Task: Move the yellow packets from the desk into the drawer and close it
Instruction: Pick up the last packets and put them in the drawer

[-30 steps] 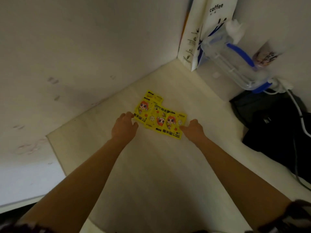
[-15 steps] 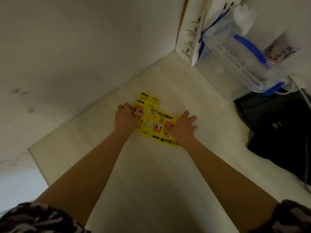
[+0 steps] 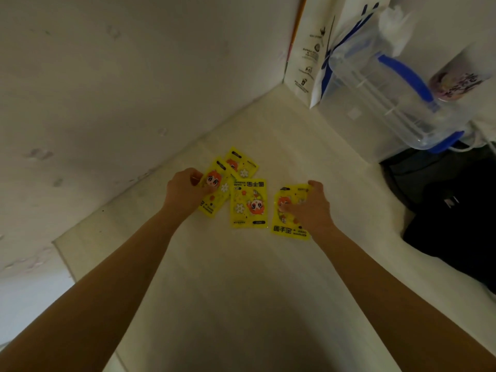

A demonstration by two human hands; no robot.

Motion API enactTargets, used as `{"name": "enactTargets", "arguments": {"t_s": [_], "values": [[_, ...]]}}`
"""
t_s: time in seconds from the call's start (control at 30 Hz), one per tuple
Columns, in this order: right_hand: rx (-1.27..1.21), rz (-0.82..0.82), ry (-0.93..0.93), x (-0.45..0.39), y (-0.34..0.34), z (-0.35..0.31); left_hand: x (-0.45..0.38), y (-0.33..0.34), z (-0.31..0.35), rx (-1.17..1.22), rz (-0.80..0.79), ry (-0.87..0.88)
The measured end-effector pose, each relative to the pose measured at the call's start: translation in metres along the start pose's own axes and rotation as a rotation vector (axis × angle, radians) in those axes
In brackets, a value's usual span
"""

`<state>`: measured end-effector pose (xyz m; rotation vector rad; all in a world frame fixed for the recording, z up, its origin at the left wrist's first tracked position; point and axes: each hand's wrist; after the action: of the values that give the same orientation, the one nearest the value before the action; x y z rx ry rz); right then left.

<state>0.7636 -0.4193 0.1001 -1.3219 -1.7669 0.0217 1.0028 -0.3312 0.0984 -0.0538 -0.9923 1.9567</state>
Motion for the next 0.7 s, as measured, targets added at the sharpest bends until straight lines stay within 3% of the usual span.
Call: {"name": "enactTargets", "arguments": {"t_s": [0.27,0.37,0.5,0.7], "values": [[-0.057,-0.093,-0.071,0.003,0.037,-0.036,-0.032,0.011,0.022,0.201,-0.020,-0.007],[0.000,-0.085,-0.073,0.002,0.058,-0.038,-0.039,0.022,0.025,0.141,-0.036,-0.037],[0.397,0.101,-0.098,0.005,0.069,-0.036,-0.047,0.031,0.021,-0.059,-0.031,-0.035],[0.350,0.114,-0.012,0.011,0.080,-0.043,-0.049,0.039,0.027,-0.108,-0.033,0.004]]}}
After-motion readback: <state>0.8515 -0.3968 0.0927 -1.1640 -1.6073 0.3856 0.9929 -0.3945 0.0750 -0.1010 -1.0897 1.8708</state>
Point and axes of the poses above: each hand's wrist, its own x-axis away from the middle knuckle, its own y-axis out of the palm, z = x × y, and after that the axes turned 4 degrees about y, right-handed
